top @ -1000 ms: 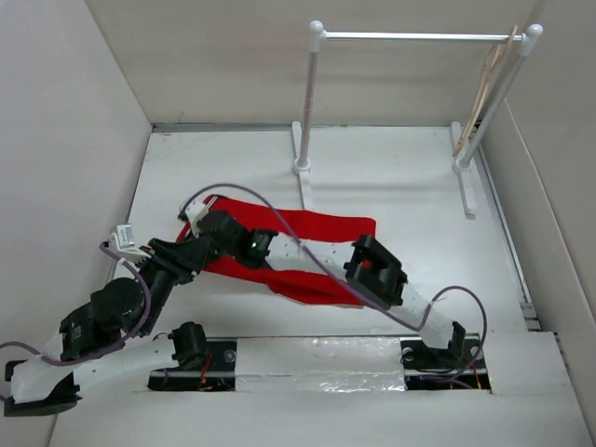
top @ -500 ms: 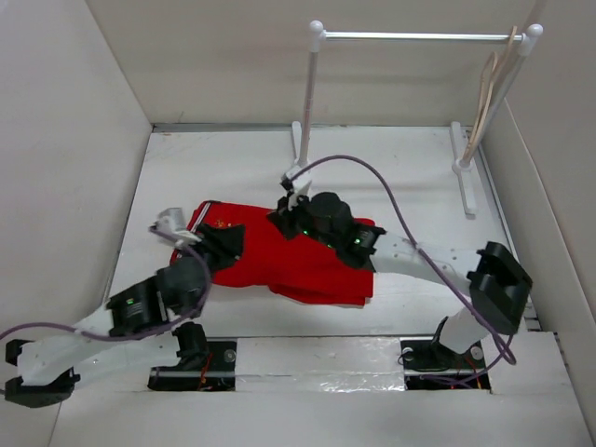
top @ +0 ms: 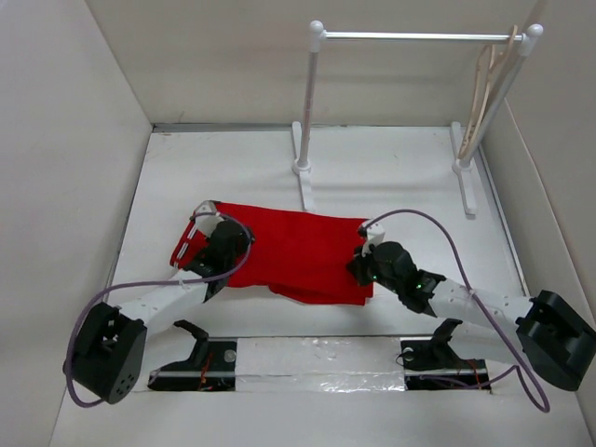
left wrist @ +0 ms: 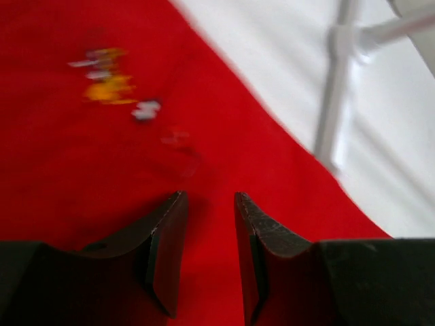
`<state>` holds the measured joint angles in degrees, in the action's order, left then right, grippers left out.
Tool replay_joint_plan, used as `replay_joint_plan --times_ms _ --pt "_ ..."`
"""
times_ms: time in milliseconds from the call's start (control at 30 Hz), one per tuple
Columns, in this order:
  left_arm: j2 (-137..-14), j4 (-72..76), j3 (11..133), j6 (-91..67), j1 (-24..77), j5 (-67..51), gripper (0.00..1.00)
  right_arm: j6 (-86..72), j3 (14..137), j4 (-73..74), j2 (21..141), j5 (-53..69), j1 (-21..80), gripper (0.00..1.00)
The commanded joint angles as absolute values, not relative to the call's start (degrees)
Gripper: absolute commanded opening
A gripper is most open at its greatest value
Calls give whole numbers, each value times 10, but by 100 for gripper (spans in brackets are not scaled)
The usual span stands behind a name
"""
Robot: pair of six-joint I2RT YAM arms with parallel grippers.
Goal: Place the trousers on the hanger
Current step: Fold the trousers at the center of the board.
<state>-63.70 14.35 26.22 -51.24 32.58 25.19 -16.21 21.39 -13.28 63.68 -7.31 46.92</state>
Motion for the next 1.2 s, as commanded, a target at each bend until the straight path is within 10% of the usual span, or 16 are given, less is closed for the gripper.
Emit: replay_joint_plan --times_ms 0,433,867,1167 --pt "-599 256 172 -573 260 142 31 -185 180 -158 623 -68 427 0" --pt "-302 166 69 -576 173 177 33 -186 136 -121 585 -9 388 0" --pt "-569 303 149 -495 206 61 22 -235 157 -12 493 -61 512 0" --pt "-511 301 87 -521 150 41 23 -240 154 54 468 -65 512 0"
